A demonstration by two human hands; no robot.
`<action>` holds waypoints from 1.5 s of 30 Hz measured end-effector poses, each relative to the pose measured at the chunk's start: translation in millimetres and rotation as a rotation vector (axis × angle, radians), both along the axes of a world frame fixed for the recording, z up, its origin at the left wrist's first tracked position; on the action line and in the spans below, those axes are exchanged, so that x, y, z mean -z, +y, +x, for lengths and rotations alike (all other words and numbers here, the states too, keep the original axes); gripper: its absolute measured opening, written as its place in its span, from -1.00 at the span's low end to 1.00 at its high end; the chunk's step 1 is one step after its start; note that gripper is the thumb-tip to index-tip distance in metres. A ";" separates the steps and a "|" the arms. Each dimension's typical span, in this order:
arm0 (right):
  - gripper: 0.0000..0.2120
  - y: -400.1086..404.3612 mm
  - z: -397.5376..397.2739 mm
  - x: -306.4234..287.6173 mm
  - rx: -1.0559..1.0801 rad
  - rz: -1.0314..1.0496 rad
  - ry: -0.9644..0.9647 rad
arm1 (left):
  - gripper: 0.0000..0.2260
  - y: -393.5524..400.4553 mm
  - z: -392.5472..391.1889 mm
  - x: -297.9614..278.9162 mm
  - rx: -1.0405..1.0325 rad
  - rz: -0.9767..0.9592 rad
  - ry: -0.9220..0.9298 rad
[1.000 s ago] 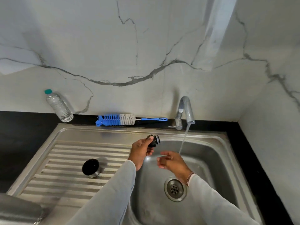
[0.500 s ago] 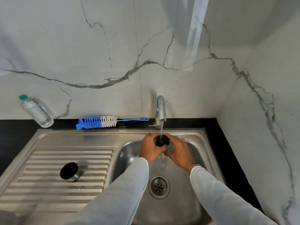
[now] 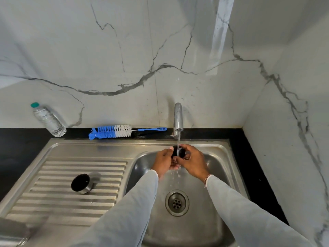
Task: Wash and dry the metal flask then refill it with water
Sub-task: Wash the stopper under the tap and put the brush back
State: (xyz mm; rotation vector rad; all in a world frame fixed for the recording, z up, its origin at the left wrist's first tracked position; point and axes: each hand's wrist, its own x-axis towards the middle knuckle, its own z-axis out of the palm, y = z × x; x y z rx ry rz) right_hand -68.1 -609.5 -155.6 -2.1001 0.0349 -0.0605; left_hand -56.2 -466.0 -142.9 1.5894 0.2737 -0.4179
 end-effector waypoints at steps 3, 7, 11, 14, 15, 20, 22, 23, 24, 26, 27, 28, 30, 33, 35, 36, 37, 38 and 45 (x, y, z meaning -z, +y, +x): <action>-0.49 -1.0 1.4 -5.1 -0.025 -0.091 -0.022 | -0.70 -0.5 0.2 -5.8 -0.044 -0.105 0.124; -0.72 -4.6 3.9 -17.5 -0.141 -0.073 0.021 | -0.65 0.0 -0.7 -6.5 -0.063 -0.156 0.132; -0.63 -2.0 4.1 -17.9 -0.129 -0.125 0.025 | -0.56 1.4 -4.8 -7.5 -0.067 -0.167 0.199; -0.52 -3.1 -0.4 -11.2 -0.148 -0.040 0.046 | -0.64 -1.7 -4.1 -13.2 -0.079 -0.239 0.252; -0.54 -4.3 -1.9 -11.3 -0.156 -0.002 0.052 | -0.65 -2.2 -3.9 -14.3 -0.060 -0.238 0.265; -0.42 -6.1 -1.1 -12.2 -0.060 0.026 0.130 | -0.73 3.6 -2.3 -12.0 0.027 -0.154 0.244; -0.45 -4.9 1.4 -14.3 -0.005 0.029 0.132 | -0.80 6.8 2.3 -8.0 -0.045 -0.139 0.192; -0.46 -3.9 2.6 -16.2 -0.006 0.021 0.113 | -0.80 8.6 4.0 -7.0 -0.089 -0.149 0.173; -0.46 -3.5 4.2 -17.4 -0.017 0.003 0.088 | -0.79 9.6 5.3 -6.8 -0.125 -0.176 0.167; -0.44 -2.5 6.5 -19.8 -0.039 -0.023 0.040 | -0.78 11.4 6.9 -7.6 -0.152 -0.242 0.168; -0.43 -1.9 7.4 -20.5 -0.048 -0.021 0.024 | -0.80 11.8 6.8 -9.3 -0.145 -0.268 0.165; -0.42 -1.6 8.1 -20.9 -0.056 -0.012 0.017 | -0.81 11.8 7.2 -9.8 -0.134 -0.282 0.159; -0.41 -0.9 9.9 -19.5 -0.062 0.036 0.006 | -0.84 12.4 9.3 -8.8 -0.092 -0.254 0.112; -0.42 -1.3 6.4 -16.3 -0.043 0.177 0.037 | -0.84 15.0 11.6 -6.7 -0.001 -0.190 0.025; -0.42 -3.8 2.9 -13.1 -0.038 0.273 0.062 | -0.85 16.3 11.3 -8.1 0.034 -0.161 -0.010; -0.41 -5.1 1.7 -12.3 -0.032 0.313 0.072 | -0.86 16.6 11.6 -7.8 0.044 -0.140 -0.038; -0.41 -5.9 0.8 -11.5 -0.028 0.339 0.077 | -0.85 16.6 11.5 -6.8 0.043 -0.113 -0.078; -0.41 -5.7 0.1 -11.7 -0.028 0.348 0.076 | -0.83 16.2 11.8 -5.2 0.036 -0.070 -0.129; -0.39 -5.3 1.4 -8.4 -0.005 0.303 0.114 | -0.72 15.2 12.1 -2.9 0.051 0.217 -0.346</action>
